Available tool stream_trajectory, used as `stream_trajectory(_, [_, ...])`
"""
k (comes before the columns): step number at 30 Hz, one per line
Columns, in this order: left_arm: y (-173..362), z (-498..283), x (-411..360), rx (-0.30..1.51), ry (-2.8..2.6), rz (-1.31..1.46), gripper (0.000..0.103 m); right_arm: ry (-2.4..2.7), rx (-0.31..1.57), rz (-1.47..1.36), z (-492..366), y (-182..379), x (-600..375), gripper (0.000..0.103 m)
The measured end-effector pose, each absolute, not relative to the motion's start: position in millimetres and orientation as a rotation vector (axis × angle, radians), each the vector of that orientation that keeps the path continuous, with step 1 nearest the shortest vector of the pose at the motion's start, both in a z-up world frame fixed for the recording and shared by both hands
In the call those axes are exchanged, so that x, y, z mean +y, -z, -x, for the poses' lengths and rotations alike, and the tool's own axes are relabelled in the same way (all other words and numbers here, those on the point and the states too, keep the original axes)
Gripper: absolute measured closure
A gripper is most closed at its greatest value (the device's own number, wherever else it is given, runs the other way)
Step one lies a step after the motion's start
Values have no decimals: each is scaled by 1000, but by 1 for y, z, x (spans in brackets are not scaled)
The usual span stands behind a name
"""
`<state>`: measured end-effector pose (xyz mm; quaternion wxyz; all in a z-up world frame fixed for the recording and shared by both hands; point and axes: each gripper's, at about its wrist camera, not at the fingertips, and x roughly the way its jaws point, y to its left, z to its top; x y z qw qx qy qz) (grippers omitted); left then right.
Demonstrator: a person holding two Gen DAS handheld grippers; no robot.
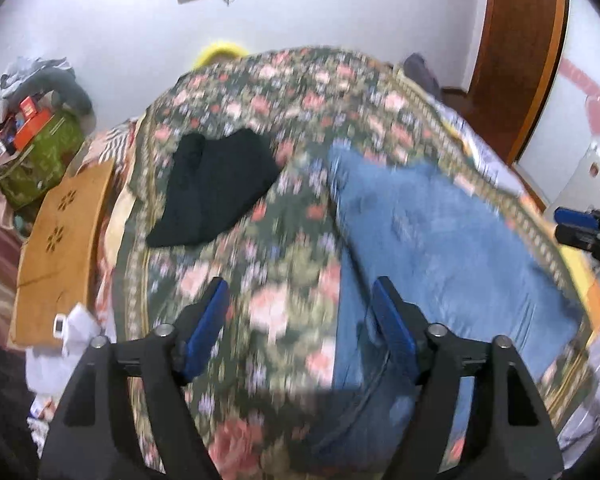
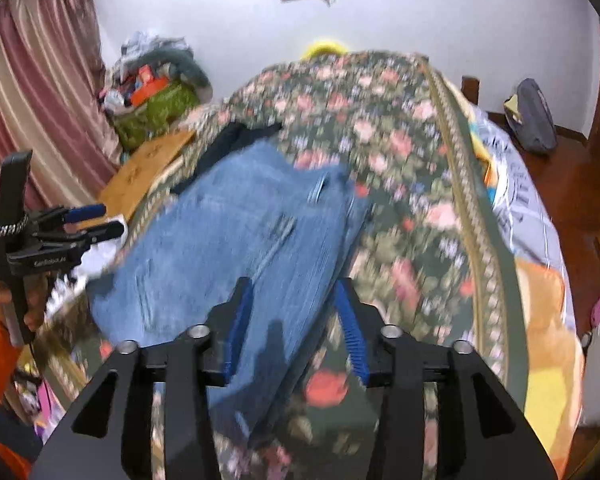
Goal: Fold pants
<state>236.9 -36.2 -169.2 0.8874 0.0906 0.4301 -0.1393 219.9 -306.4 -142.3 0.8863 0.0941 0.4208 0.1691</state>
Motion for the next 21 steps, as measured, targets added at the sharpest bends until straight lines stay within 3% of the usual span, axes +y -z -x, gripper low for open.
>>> stream_trajectory(5, [162,-288,-60,867,305,-190,9,-332,860,-204,-263,146,-313,50])
stream_trajectory(15, [218,-375,-117,1042,402,-239,9,-379,996,-219,-357,203,-301,50])
stream_trajectory(21, [244,-382,-122,1060,418,-285,7,-450,1083,-175,-376,233,-285,75])
